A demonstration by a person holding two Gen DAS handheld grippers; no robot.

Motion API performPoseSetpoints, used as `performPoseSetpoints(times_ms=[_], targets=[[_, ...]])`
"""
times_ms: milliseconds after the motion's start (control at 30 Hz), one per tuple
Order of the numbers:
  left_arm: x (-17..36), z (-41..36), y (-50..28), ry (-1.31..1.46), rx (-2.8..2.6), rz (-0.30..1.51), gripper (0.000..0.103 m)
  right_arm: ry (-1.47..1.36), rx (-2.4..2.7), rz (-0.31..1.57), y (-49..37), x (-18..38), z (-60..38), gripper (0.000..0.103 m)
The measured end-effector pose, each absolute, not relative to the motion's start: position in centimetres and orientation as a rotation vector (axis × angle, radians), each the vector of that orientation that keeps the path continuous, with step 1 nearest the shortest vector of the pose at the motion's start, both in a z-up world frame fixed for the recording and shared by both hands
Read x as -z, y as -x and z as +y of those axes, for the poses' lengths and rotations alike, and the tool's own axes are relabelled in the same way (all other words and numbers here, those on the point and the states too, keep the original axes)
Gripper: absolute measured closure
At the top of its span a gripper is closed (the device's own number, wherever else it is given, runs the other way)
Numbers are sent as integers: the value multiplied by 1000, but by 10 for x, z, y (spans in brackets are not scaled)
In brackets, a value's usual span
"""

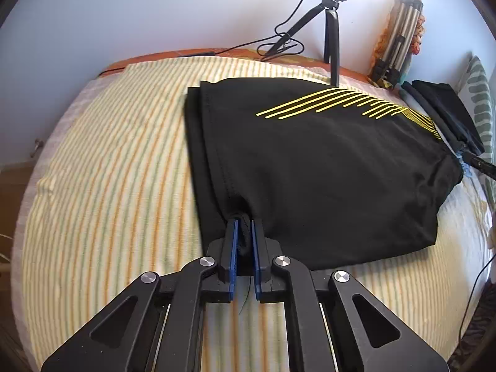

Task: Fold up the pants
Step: 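Open the left gripper and release the shorts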

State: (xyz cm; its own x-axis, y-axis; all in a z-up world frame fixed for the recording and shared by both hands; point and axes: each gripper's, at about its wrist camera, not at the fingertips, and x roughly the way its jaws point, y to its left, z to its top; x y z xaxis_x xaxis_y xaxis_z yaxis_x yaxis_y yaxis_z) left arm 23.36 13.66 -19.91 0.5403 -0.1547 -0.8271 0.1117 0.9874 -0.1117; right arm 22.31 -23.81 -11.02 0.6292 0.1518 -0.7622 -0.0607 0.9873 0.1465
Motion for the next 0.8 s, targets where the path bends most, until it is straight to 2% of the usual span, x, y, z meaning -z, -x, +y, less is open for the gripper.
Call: performPoseSetpoints(times_ms=[233, 367, 467, 533, 567, 800], targets=[[198, 144, -231, 21, 114, 978, 96, -173, -104, 903, -226, 114, -256, 57], [188, 146, -229, 24, 84, 961, 87, -240, -68, 922, -224, 124, -276, 56], [170, 144, -227, 18, 80, 909, 85, -346, -21, 932, -218, 135, -301, 48], [156, 136, -227, 31, 124, 877, 73, -441, -11, 942, -213, 142, -318, 47], [149, 126, -229, 24, 151, 867, 62, -495, -9, 948, -211, 146, -325, 47], [136, 44, -254, 9, 386, 852, 60, -846, -86, 980, -214, 184, -350, 46]])
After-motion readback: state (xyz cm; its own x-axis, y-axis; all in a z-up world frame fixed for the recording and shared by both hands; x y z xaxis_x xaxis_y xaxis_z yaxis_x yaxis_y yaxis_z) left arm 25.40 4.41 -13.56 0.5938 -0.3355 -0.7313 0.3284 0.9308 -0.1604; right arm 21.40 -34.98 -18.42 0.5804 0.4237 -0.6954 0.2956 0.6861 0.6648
